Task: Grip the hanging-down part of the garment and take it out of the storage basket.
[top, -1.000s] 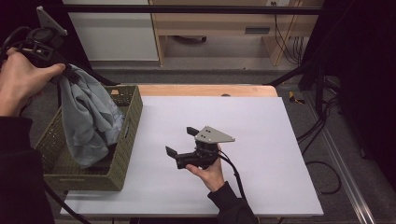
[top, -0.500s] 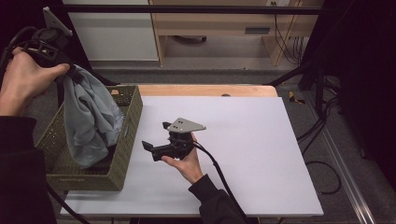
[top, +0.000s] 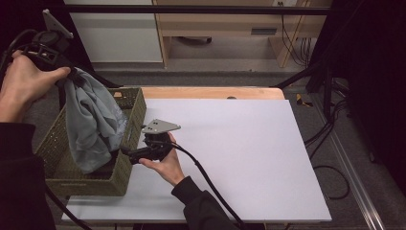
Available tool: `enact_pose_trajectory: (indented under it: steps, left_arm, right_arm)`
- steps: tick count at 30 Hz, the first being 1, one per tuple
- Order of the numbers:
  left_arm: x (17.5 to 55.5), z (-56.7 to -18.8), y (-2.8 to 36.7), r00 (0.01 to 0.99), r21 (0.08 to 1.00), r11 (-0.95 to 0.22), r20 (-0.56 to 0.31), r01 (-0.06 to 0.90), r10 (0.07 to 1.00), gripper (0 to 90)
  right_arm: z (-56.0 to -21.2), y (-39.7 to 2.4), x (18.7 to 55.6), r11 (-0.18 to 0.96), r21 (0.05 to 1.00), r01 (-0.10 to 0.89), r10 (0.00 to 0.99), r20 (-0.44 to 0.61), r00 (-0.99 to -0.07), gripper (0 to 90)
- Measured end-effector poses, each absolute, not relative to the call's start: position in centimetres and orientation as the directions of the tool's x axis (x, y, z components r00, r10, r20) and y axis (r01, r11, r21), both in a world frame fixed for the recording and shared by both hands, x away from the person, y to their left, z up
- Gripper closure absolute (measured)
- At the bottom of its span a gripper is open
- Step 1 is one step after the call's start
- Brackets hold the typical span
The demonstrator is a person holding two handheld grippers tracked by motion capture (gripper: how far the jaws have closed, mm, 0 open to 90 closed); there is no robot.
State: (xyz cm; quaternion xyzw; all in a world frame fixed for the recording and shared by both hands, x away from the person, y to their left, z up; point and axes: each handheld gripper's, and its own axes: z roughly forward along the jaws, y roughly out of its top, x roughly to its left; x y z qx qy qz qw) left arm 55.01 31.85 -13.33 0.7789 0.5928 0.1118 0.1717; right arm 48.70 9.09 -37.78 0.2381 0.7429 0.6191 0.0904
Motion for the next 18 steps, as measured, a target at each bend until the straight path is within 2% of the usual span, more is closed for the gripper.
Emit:
enact_pose_trajectory:
  steps: [18]
  left_arm:
    - [54.8,-13.1,31.6,0.276,0.411,-0.24,-0.031,0.879,0.961,86.2]
  right_arm:
    - [-38.2,13.2,49.5,0.143,0.957,0.253,0.453,0.164,-0.876,7.3]
